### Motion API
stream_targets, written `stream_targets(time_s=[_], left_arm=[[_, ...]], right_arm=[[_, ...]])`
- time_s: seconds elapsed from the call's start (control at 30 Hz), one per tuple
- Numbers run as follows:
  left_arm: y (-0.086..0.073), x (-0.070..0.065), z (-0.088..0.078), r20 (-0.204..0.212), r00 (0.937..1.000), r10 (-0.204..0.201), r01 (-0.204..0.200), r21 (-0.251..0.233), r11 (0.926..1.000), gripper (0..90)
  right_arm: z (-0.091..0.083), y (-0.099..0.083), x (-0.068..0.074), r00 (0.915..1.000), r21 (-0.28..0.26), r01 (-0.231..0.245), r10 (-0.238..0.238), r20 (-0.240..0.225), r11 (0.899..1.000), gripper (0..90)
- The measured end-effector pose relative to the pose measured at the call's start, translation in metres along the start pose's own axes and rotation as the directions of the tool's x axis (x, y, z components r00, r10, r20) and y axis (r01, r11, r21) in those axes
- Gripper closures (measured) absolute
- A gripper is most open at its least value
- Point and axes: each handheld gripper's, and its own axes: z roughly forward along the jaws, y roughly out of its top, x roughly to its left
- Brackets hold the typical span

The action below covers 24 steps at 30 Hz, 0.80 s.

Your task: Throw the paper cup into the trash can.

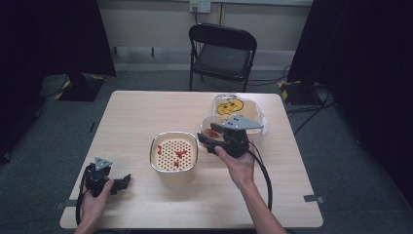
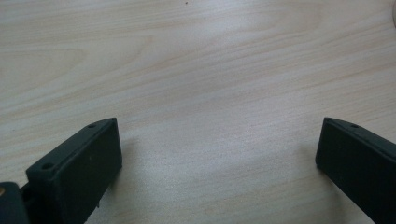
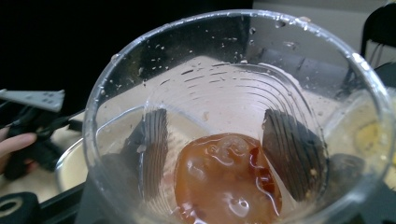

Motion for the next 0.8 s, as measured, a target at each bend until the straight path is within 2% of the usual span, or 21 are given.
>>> stream_targets(time_s=[0.03, 0.07, 0.3, 0.33, 0.43, 0.47, 0.5, 0.53, 0.57, 0.6, 0.67, 0.7, 0.73, 0.77, 0.8], left_arm=[[0.0, 0.0, 0.0, 0.0, 1.0, 0.0, 0.0, 0.0, 1.0, 0.0], [0.0, 0.0, 0.0, 0.0, 1.0, 0.001, -0.001, 0.0, 1.0, 0.0], [0.0, 0.0, 0.0, 0.0, 1.0, 0.0, 0.0, 0.0, 1.0, 0.0], [0.0, 0.0, 0.0, 0.0, 1.0, 0.001, -0.001, 0.0, 1.0, 0.0], [0.0, 0.0, 0.0, 0.0, 1.0, 0.0, 0.0, 0.0, 1.0, 0.0], [0.0, 0.0, 0.0, 0.0, 1.0, 0.0, 0.0, 0.0, 1.0, 0.0], [0.0, 0.0, 0.0, 0.0, 1.0, 0.001, -0.001, 0.001, 1.0, 0.0], [0.0, 0.0, 0.0, 0.0, 1.0, 0.001, -0.001, 0.001, 1.0, 0.0], [0.0, 0.0, 0.0, 0.0, 1.0, 0.0, 0.0, 0.0, 1.0, 0.0], [0.0, 0.0, 0.0, 0.001, 1.0, 0.0, 0.0, 0.0, 1.0, 0.0], [0.0, 0.0, 0.0, 0.0, 1.0, 0.0, 0.0, 0.0, 1.0, 0.0], [0.0, 0.0, 0.0, 0.0, 1.0, 0.0, 0.0, 0.0, 1.0, 0.0], [0.0, 0.0, 0.0, 0.0, 1.0, 0.0, 0.0, 0.0, 1.0, 0.0], [0.0, 0.0, 0.0, 0.0, 1.0, 0.0, 0.0, 0.0, 1.0, 0.0], [0.0, 0.0, 0.0, 0.0, 1.0, 0.0, 0.0, 0.0, 1.0, 0.0]], right_arm=[[0.0, 0.0, 0.0, 1.0, 0.0, 0.0, 0.0, 0.0, 1.0, 40.7], [0.006, 0.003, -0.002, 0.9996, -0.02, -0.006, 0.007, 0.028, 1.0, 40.7], [0.022, 0.016, -0.005, 0.9958, -0.042, 0.035, -0.031, 0.086, 0.999, 41.0], [0.026, 0.02, -0.004, 0.9932, -0.05, 0.059, -0.054, 0.103, 0.997, 41.4], [0.032, 0.024, -0.002, 0.9839, -0.03, 0.118, -0.112, 0.139, 0.993, 42.0], [0.032, 0.024, -0.002, 0.9839, -0.03, 0.118, -0.112, 0.139, 0.993, 42.0], [0.036, 0.026, 0.001, 0.9722, -0.01, 0.169, -0.165, 0.166, 0.986, 42.4], [0.036, 0.026, 0.001, 0.9722, -0.01, 0.169, -0.165, 0.166, 0.986, 42.4], [0.037, 0.027, 0.002, 0.9658, 0.001, 0.192, -0.189, 0.178, 0.981, 42.5], [0.041, 0.029, 0.006, 0.9467, 0.028, 0.251, -0.251, 0.202, 0.968, 42.9], [0.044, 0.03, 0.009, 0.928, 0.062, 0.297, -0.303, 0.217, 0.953, 43.2], [0.044, 0.03, 0.009, 0.928, 0.062, 0.297, -0.303, 0.217, 0.953, 43.2], [0.047, 0.03, 0.012, 0.9117, 0.093, 0.332, -0.344, 0.224, 0.939, 43.7], [0.048, 0.03, 0.014, 0.9012, 0.107, 0.351, -0.367, 0.231, 0.93, 43.7], [0.049, 0.031, 0.015, 0.8963, 0.114, 0.363, -0.38, 0.228, 0.925, 43.7]])
